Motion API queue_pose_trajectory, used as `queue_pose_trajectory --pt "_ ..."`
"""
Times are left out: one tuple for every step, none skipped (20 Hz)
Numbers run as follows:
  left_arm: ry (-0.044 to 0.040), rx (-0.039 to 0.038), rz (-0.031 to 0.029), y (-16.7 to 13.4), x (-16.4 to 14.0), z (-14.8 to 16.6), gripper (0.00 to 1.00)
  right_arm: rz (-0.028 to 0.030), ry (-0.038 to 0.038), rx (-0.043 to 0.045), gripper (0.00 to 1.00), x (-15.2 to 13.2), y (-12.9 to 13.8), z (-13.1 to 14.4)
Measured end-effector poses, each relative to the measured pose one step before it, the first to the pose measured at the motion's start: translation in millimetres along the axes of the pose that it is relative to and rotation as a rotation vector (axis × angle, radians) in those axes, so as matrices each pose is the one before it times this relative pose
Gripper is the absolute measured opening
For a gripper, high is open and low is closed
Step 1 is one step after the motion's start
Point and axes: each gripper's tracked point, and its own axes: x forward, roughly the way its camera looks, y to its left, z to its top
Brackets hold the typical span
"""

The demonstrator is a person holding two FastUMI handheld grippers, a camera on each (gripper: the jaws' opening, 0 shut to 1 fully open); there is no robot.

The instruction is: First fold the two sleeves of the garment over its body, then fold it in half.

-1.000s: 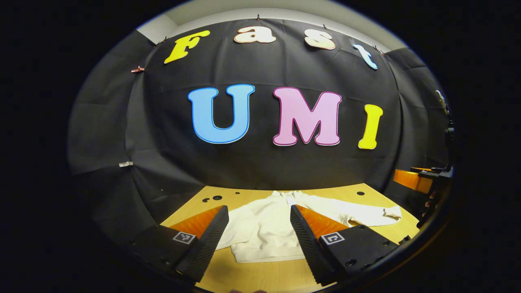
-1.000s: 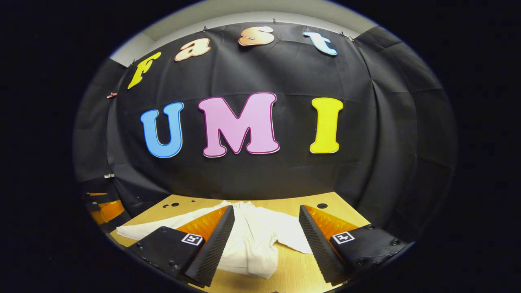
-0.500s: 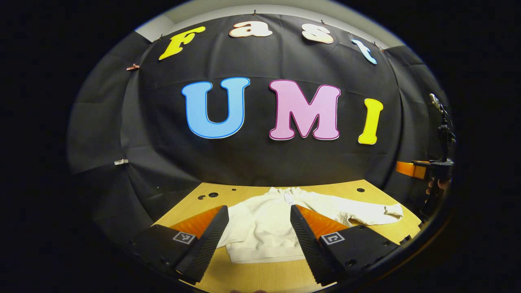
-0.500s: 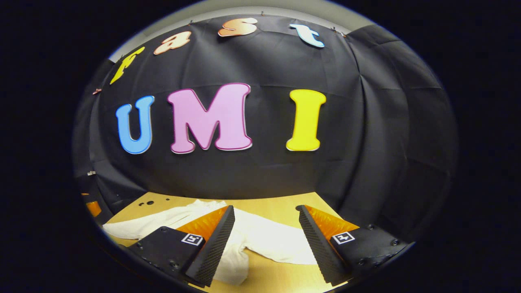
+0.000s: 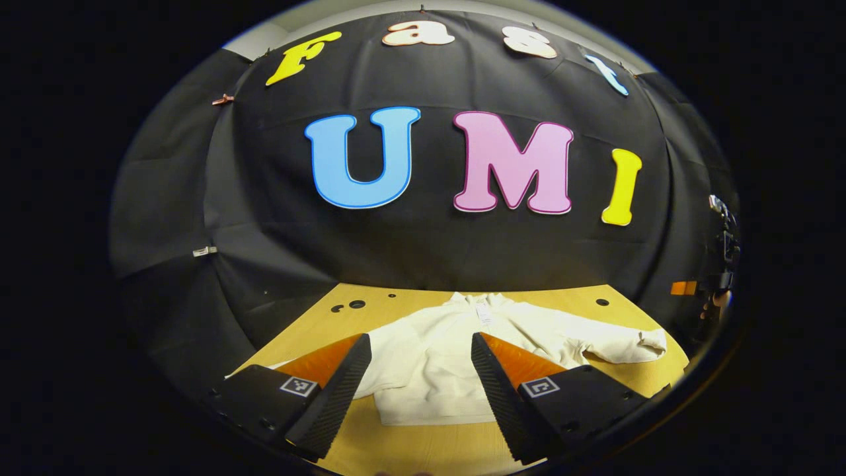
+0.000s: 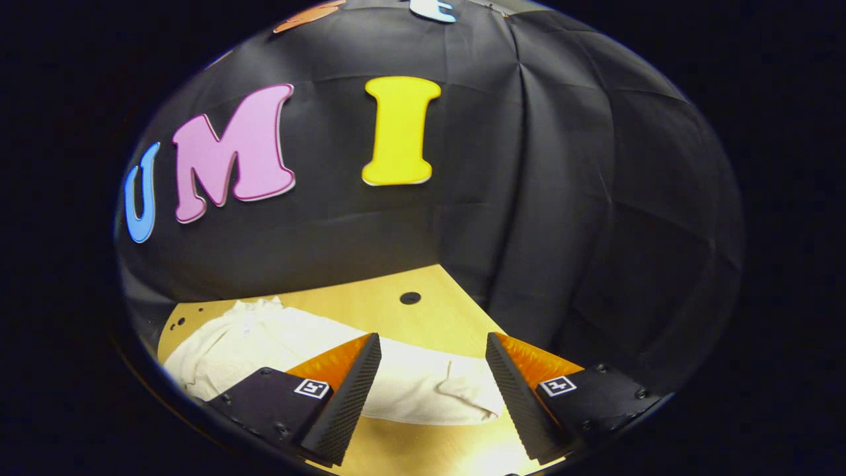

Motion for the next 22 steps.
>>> queue_pose_trajectory --pt "0.00498 -0.00352 0.00977 1.43 2.81 -0.35 0.96 -0.01282 0.02355 0.00489 0.98 9.44 -7.4 -7.16" --pt "0.00293 -0.00217 0.00926 1.54 1.98 -0.21 0.96 -0.0069 0.01672 0.01041 0.98 6.51 -6.75 -7.47" --pt "0.00555 -0.00109 0.00782 0.87 1.65 -0.12 0.96 -0.00574 0.01285 0.01115 0.99 6.9 -4.19 -6.32" --pt "0.00336 -0.0006 0.00681 0.79 1.18 -1.27 0.96 -0.01754 0.02899 0.01283 0.98 8.65 -8.22 -9.73" --pt "0.00223 0.00047 0.0029 -0.75 1.28 -0.56 0.96 -0.01152 0.03836 0.0181 0.98 9.23 -6.85 -10.75" --pt "0.00403 0.00226 0.00258 -0.42 0.7 -2.26 0.96 -0.00637 0.03431 0.01623 0.98 9.77 -6.75 -12.01" --pt "0.00507 0.00355 0.00383 0.89 0.94 -1.72 0.96 -0.00874 0.03452 0.00736 0.99 10.54 -4.41 -10.54" --pt "0.00562 0.00396 0.00296 0.31 0.12 -2.23 0.96 -0.01912 0.04207 0.00373 0.99 11.86 -5.99 -14.04" --pt "0.00181 0.00152 0.00488 0.5 0.1 0.69 0.96 -0.02551 0.0517 0.009 0.98 10.24 -6.07 -14.34" --pt "0.00176 0.0004 0.00248 -0.22 1.09 -0.97 0.96 -0.01378 0.03454 0.01379 0.99 12.29 -3.78 -12.57" --pt "0.00628 0.00114 0.00309 -0.19 0.95 -0.92 0.96 -0.00936 0.03023 0.01546 0.99 6.16 -0.64 -6.86" --pt "0.00815 0.00345 0.00742 0.98 0.56 -1.97 0.96 -0.00935 0.02093 0.00662 0.99 5.23 -3.22 -6.4" --pt "0.00666 0.00353 0.00754 0.87 0.9 -1.13 0.96 -0.00881 0.01828 0.00265 0.99 4.01 -1.31 -4.84" --pt "0.00619 0.00163 0.0042 -0.47 1.2 -0.86 0.96 -0.00636 0.01649 0.00402 0.99 5.69 -1.28 -5.04" --pt "0.0059 0.00092 0.00421 -1.06 0.51 0.3 0.96 -0.00334 0.0144 0.00363 0.99 4.43 0.89 -2.36" --pt "0.00511 0.00048 0.00137 -0.53 1.13 -1.13 0.96 -0.00419 0.01028 0.00446 0.99 0.48 -2.21 -2.23" --pt "0.0027 0.00161 -0.00144 -2.41 0.25 1.28 0.96 -0.00204 0.01446 0.00761 0.99 2.42 -0.97 -2.15" --pt "-0.00087 0.00386 -0.00342 -3.87 0.07 0.53 0.96 -0.00277 0.01287 0.0094 0.99 4.51 -1.03 -3.96" --pt "-0.00173 0.00698 -0.00476 -2.72 0.38 1.85 0.96 0.00128 0.01156 0.00911 0.99 2.24 0.35 -2.64" --pt "-0.00184 0.00884 -0.00496 -2.35 -0.64 0.17 0.96 0.00286 0.00965 0.0049 0.99 1.97 -0.68 -3.1" --pt "-0.00134 0.00842 -0.00489 -2.41 0.07 1.5 0.96 -0.00017 -0.0104 -0.0066 0.99 0.64 -0.03 1.2" --pt "0.00106 0.00579 -0.00485 -1.05 0.11 -0.14 0.96 0.0107 0.00842 -0.00381 0.99 0.31 2.4 -1.99"
